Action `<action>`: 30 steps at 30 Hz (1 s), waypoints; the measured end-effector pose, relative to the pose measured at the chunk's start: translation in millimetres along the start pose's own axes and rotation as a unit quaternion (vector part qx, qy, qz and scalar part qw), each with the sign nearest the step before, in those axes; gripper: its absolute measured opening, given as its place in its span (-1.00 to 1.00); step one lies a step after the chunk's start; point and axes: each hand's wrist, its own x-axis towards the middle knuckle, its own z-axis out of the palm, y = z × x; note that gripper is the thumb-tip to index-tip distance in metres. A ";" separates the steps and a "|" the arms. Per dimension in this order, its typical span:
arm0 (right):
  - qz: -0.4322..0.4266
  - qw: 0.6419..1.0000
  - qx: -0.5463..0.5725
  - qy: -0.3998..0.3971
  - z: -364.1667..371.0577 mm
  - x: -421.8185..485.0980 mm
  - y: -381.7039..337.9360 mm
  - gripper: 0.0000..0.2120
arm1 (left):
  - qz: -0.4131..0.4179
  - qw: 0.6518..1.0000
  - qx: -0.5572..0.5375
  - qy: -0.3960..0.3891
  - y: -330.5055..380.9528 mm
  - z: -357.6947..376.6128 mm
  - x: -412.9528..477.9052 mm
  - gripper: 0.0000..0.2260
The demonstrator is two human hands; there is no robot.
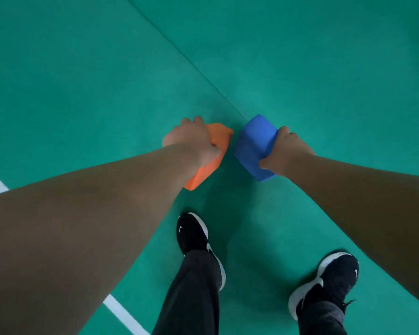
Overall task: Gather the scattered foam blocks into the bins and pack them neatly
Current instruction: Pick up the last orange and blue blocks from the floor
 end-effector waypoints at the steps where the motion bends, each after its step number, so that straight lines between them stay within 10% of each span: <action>1: 0.006 1.000 0.019 0.007 -2.7 -1.4 17.3 -0.33 | 0.012 1.000 0.011 -0.004 16.8 0.6 -4.5 -0.41; 18: 0.131 0.967 0.205 0.080 -170.4 -97.7 506.3 -0.41 | 0.230 0.958 0.164 0.048 535.7 -35.2 -129.0 -0.37; 30: 0.299 0.881 0.328 0.167 -289.9 -156.6 814.6 -0.30 | 0.370 0.921 0.082 0.087 877.9 -17.1 -235.8 -0.40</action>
